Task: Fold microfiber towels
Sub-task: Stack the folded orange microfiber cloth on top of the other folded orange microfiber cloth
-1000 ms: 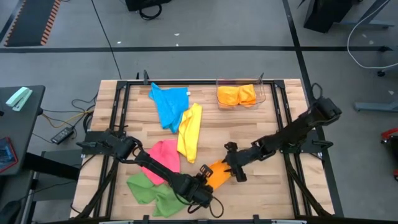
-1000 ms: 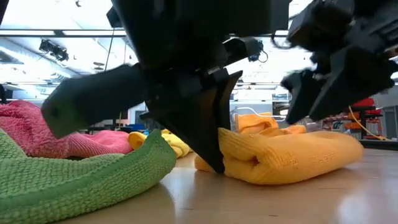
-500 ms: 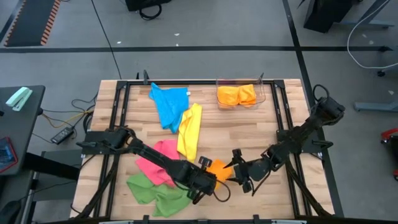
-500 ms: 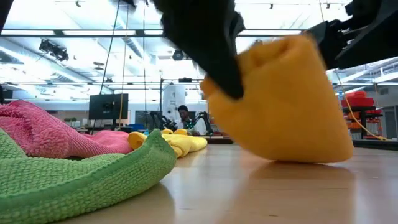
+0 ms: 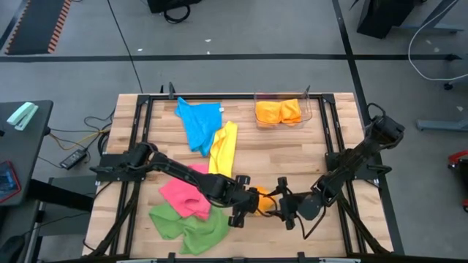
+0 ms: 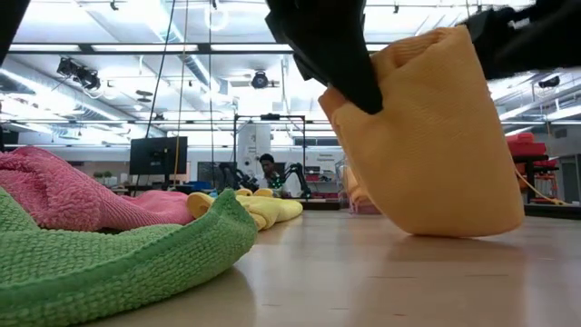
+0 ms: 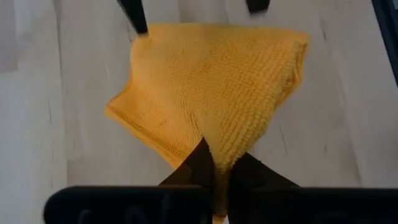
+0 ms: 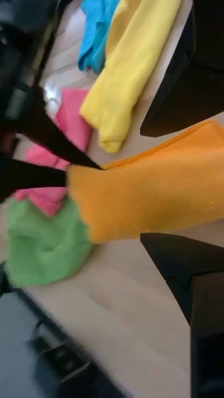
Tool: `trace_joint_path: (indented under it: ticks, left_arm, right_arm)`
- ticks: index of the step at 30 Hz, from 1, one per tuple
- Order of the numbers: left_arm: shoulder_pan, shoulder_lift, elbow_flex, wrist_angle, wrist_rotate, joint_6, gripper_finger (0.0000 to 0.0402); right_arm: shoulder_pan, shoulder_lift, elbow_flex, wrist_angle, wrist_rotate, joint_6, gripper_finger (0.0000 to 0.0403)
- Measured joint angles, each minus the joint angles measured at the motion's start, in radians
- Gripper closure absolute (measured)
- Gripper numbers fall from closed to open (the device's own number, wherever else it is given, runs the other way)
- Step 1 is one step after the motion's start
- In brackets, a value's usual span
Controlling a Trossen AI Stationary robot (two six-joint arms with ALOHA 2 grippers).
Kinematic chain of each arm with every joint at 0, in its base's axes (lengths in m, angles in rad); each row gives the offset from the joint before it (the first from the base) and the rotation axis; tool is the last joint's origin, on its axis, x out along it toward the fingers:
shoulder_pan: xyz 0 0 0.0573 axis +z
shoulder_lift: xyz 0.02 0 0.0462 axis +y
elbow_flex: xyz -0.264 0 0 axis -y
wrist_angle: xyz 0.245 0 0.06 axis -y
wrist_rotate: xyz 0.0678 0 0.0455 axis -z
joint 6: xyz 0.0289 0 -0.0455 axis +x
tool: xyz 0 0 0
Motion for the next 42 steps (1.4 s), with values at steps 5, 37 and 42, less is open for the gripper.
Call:
trace_joint_path:
  ticks: [5, 37, 42]
  left_arm:
    - [0.003, 0.0, 0.0, 0.003, 0.006, -0.001, 0.037]
    - [-0.039, -0.043, 0.002, 0.031, -0.101, 0.008, 0.0209]
    - [-0.038, -0.091, 0.0, 0.035, -0.205, -0.051, 0.0151]
  right_arm:
    - [-0.001, 0.099, -0.001, 0.039, 0.016, 0.004, 0.0127]
    - [-0.123, -0.014, -0.002, -0.067, -0.149, 0.115, 0.0371]
    - [-0.153, -0.168, -0.001, -0.187, -0.25, 0.322, 0.0375]
